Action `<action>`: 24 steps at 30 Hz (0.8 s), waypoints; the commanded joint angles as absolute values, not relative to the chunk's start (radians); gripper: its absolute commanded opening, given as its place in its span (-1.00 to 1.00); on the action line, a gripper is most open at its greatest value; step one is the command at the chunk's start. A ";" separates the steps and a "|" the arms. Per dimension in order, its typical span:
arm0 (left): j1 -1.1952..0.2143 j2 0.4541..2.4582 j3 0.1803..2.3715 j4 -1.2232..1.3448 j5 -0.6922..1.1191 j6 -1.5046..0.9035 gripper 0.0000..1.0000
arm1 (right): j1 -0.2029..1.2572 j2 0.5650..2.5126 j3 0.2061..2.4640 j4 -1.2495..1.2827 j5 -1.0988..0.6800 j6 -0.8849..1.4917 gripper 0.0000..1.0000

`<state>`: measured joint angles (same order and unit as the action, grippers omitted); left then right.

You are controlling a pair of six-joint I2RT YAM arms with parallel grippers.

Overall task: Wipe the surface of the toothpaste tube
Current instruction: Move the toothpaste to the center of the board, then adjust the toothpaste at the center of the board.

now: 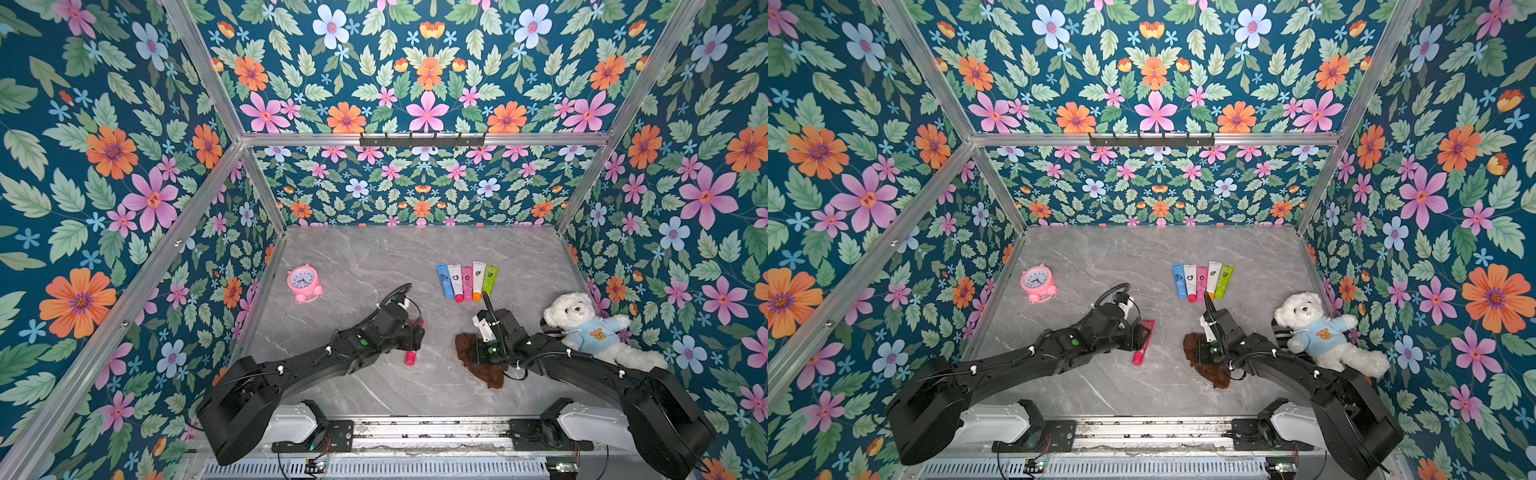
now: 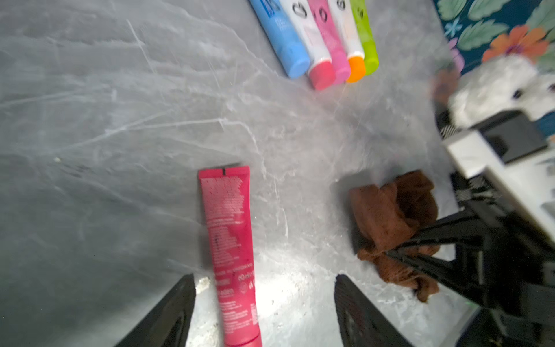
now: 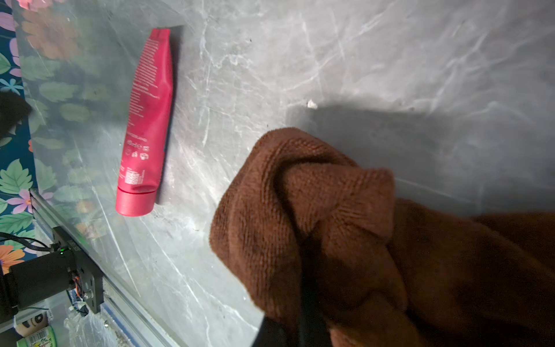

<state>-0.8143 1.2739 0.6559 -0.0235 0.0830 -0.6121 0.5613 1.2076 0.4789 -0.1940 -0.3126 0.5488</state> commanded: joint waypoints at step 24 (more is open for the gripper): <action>-0.643 1.490 0.549 0.118 0.478 -0.576 -0.24 | 0.535 1.241 0.489 -0.191 -0.412 0.509 -1.00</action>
<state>-0.6434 1.4761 0.5491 0.0898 0.4843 -0.5770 0.5346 1.2369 0.4843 -0.2024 -0.3931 0.5167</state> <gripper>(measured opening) 0.389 0.071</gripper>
